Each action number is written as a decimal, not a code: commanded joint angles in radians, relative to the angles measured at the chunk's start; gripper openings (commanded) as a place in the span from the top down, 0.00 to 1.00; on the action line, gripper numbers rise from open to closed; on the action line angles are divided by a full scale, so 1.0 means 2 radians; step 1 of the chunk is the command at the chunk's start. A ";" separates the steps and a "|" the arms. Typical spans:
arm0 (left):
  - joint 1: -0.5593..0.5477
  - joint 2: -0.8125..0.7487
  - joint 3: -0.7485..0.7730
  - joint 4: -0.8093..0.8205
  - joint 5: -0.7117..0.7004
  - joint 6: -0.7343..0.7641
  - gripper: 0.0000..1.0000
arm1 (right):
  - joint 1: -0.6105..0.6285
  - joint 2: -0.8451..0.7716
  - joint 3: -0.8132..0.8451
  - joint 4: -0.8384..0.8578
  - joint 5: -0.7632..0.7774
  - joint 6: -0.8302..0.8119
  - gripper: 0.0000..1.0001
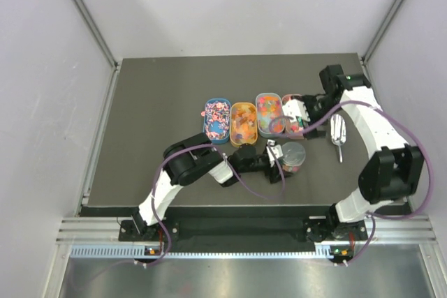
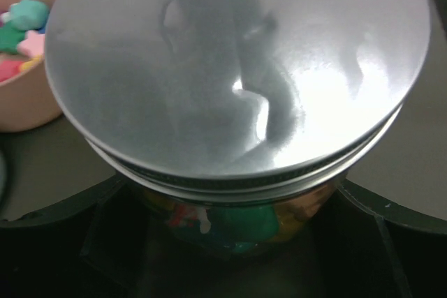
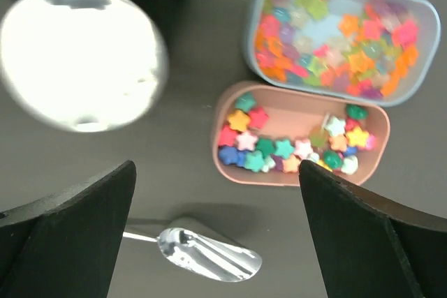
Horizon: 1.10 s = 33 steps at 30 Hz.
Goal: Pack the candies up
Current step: Screw the bottle lid onto the packing bottle.
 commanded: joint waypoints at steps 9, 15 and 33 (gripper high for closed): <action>0.032 0.090 -0.036 -0.358 -0.068 0.006 1.00 | 0.085 -0.072 -0.035 -0.102 -0.048 -0.092 0.00; 0.027 0.092 -0.035 -0.357 -0.070 0.006 1.00 | 0.124 -0.058 -0.037 -0.104 -0.022 -0.071 0.00; 0.024 0.097 -0.031 -0.361 -0.071 -0.007 1.00 | 0.118 -0.006 -0.061 -0.103 -0.003 -0.032 0.00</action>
